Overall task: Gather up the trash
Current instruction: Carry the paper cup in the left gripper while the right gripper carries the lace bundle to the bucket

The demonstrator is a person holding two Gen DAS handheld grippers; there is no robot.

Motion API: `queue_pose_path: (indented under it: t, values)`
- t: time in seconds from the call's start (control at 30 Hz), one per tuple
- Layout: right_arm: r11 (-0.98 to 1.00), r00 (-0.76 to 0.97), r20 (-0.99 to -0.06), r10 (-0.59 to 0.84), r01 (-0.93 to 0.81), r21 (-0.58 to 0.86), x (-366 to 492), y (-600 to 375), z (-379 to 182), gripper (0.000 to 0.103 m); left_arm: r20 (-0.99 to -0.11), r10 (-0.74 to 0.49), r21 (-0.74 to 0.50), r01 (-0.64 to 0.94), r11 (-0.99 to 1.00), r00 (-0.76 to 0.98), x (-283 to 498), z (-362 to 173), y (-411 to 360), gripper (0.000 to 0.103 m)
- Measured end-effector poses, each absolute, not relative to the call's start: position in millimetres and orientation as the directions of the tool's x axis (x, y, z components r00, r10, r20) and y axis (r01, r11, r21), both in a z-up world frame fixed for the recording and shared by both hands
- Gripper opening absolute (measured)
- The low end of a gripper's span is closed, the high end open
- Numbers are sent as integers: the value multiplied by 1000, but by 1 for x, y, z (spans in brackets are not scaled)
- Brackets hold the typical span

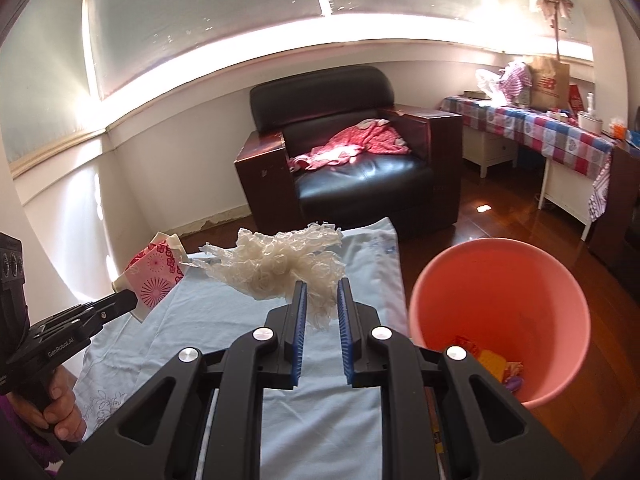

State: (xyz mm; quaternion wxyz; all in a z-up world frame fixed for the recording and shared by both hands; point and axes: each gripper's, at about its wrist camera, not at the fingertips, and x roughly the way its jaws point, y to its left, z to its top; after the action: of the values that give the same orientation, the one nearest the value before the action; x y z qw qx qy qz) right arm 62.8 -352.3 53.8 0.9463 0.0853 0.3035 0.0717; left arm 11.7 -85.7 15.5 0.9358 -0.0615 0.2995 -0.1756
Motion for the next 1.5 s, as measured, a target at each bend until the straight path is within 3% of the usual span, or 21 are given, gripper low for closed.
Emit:
queue_pose_path:
  t: [0.7,1.5]
  values:
    - [965,851,-524,-48,175,196,32,-449,57,16,-494,-503,-164,492,855,709,24,36,-223,7]
    - [942,791,-586,-176,309,135,28,-484,27,16,-575,-526,-115,575,810,626,50,-5,-323,7]
